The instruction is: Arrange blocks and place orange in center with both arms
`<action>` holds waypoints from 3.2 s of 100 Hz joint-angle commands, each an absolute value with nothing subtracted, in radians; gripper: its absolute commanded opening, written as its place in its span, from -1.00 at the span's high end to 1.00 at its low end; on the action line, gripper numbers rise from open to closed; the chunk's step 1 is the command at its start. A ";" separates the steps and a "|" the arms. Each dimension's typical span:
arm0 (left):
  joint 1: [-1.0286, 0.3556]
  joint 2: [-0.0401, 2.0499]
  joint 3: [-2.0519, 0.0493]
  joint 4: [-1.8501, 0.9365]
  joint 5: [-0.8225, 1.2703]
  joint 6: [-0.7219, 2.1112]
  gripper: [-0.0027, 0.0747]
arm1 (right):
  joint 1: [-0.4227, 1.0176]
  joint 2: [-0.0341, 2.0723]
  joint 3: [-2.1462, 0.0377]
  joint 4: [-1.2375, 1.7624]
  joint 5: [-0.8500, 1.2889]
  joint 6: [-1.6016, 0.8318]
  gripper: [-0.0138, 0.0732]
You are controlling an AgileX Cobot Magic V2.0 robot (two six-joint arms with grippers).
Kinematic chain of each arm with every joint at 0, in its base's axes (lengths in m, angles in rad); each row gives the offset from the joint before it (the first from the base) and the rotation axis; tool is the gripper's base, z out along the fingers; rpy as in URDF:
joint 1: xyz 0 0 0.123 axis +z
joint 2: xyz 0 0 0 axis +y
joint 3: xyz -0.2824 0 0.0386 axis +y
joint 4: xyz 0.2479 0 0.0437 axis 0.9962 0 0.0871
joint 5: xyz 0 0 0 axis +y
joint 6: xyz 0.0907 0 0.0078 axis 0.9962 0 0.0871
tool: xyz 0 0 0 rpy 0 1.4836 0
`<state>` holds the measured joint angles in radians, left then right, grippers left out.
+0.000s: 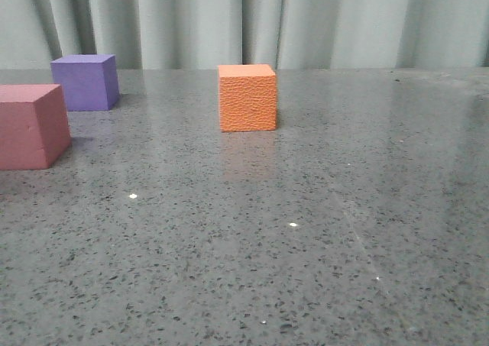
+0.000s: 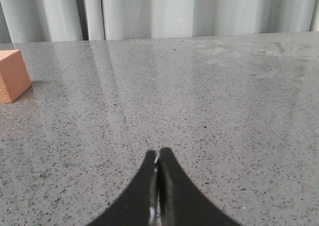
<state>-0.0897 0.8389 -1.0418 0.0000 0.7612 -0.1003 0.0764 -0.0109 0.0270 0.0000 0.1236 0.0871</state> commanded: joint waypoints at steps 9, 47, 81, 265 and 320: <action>-0.099 0.837 -1.077 -0.021 0.674 -0.161 -0.82 | 0.070 -0.035 0.013 0.000 0.038 0.078 0.84; -0.300 0.993 -1.175 -0.176 0.580 -0.140 -0.75 | 0.070 -0.035 0.013 0.000 0.038 0.078 0.84; -0.627 1.448 -1.481 0.250 0.585 -0.586 -0.72 | 0.070 -0.035 0.013 0.000 0.038 0.078 0.84; -0.776 1.977 -1.861 0.462 0.892 -0.922 -0.72 | 0.070 -0.035 0.013 0.000 0.038 0.078 0.84; -0.776 1.950 -1.905 0.493 0.965 -0.906 0.98 | 0.070 -0.035 0.013 0.000 0.038 0.078 0.84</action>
<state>-0.7699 2.0337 -1.8569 0.4446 0.9541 -0.9103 0.0764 -0.0109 0.0270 0.0000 0.1236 0.0871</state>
